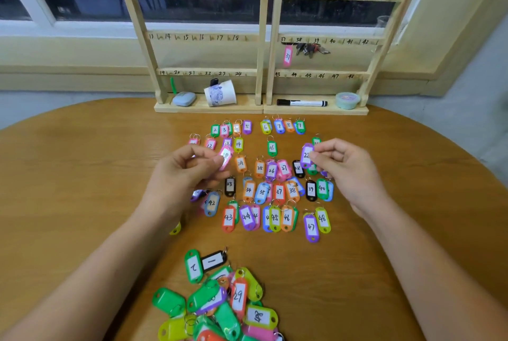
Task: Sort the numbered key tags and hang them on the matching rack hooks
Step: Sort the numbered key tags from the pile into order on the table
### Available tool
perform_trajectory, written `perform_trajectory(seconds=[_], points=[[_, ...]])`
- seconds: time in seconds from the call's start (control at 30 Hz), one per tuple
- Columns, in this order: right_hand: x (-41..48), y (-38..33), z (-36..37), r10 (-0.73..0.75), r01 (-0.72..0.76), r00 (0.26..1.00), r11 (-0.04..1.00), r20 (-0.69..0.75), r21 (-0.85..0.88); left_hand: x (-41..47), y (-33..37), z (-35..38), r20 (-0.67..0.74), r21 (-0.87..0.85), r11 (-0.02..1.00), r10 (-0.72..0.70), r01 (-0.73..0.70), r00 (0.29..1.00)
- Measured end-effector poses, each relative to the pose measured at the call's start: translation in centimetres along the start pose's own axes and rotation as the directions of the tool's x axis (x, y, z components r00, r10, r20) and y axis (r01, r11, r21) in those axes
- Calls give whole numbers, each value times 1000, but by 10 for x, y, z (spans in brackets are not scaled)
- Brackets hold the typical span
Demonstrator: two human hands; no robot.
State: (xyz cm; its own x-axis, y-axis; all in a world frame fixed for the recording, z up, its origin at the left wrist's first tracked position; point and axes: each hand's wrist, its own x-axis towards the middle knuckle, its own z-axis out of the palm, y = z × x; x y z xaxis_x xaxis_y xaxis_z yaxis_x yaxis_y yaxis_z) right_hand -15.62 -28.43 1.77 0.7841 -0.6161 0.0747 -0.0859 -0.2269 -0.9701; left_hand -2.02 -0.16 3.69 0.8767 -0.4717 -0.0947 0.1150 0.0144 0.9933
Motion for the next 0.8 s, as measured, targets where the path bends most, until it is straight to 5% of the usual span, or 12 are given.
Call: perform_trajectory(seconds=[0.33, 0.8], points=[[23, 8, -16, -13, 2, 983, 998, -185, -62, -7, 1, 4, -19, 40, 998, -43, 43, 999], [76, -2, 23, -2, -9, 1000, 858, -20, -514, -6, -1, -2, -56, 182, 981, 82, -70, 995]])
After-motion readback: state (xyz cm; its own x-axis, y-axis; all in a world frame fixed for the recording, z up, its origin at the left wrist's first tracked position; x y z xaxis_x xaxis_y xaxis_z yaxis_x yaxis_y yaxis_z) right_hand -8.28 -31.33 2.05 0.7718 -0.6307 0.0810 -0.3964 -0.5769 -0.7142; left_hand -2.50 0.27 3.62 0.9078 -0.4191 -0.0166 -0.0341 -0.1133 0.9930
